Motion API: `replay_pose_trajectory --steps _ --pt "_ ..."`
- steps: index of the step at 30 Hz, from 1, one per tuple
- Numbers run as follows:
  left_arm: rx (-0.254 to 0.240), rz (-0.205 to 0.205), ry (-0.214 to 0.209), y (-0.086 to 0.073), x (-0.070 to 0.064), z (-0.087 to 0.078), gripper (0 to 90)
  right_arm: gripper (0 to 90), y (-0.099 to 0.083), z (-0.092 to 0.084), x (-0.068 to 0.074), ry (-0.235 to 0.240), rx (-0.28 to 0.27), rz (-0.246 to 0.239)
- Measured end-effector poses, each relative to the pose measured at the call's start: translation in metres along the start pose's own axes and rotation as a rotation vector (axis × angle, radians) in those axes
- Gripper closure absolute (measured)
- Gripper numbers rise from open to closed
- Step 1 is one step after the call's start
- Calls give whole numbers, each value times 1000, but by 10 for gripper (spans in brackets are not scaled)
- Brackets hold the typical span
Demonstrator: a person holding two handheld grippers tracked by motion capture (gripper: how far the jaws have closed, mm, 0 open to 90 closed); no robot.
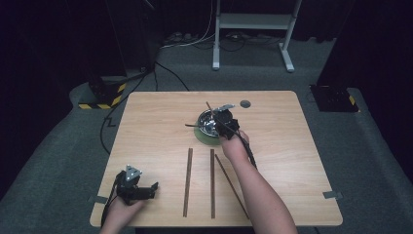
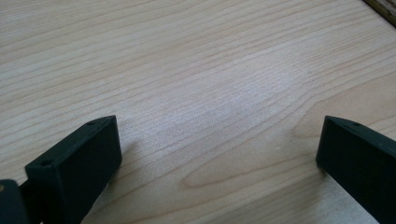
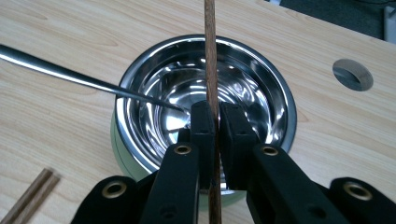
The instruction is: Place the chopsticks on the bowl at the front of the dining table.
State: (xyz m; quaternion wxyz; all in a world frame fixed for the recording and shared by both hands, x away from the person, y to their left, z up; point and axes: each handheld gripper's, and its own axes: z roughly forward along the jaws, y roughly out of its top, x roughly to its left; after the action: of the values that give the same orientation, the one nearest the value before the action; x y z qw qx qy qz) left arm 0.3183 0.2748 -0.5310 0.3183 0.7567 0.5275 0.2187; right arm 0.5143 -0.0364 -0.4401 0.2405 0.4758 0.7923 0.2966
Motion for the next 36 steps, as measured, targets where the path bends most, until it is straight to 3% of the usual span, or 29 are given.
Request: replay_pose_trajectory --steps 10,21,36 --pt "0 1 -3 0 0 0 3 846 7 16 5 10 29 20" --pt "1 1 -2 0 0 0 3 845 12 26 14 3 45 4" --pt "3 2 -2 0 0 0 3 844 11 38 10 1 60 41"
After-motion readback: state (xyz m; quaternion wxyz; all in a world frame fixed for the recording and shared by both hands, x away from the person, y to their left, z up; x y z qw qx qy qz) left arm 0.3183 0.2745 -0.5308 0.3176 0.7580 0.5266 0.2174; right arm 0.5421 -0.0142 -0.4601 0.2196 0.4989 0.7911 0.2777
